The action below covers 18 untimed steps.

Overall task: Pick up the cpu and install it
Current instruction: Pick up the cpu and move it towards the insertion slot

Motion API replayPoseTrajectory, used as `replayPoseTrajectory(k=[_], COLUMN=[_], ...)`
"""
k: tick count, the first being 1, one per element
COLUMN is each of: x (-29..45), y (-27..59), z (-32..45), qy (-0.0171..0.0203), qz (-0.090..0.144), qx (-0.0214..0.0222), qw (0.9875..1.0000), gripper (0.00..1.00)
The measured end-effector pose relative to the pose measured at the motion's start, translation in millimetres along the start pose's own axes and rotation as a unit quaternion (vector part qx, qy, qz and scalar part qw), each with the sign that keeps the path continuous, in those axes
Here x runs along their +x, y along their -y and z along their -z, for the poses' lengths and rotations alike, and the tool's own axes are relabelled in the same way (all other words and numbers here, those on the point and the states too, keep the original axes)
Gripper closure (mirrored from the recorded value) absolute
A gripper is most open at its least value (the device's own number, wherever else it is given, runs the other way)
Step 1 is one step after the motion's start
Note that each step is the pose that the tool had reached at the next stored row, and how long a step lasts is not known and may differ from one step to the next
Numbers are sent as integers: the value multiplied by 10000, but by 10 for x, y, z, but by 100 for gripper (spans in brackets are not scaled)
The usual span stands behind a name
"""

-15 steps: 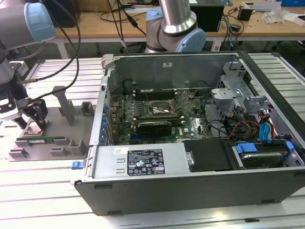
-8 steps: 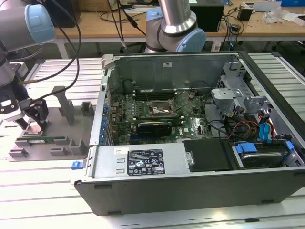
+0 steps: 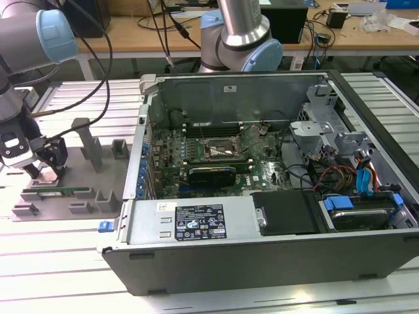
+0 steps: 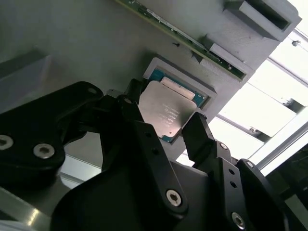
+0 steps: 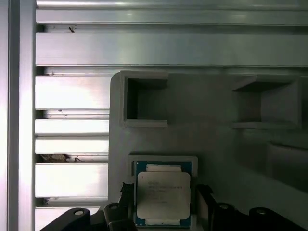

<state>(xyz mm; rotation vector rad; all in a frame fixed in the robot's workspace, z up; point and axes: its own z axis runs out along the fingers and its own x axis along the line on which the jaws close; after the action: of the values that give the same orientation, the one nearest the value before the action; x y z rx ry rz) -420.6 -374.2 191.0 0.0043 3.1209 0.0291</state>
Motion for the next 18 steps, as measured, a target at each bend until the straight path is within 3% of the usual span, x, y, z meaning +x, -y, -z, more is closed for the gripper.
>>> replayPoseTrajectory(k=[18], x=[28], y=[-16], z=[-65], qy=[0], qz=[28], qx=[-2], qw=[10000], gripper=[38])
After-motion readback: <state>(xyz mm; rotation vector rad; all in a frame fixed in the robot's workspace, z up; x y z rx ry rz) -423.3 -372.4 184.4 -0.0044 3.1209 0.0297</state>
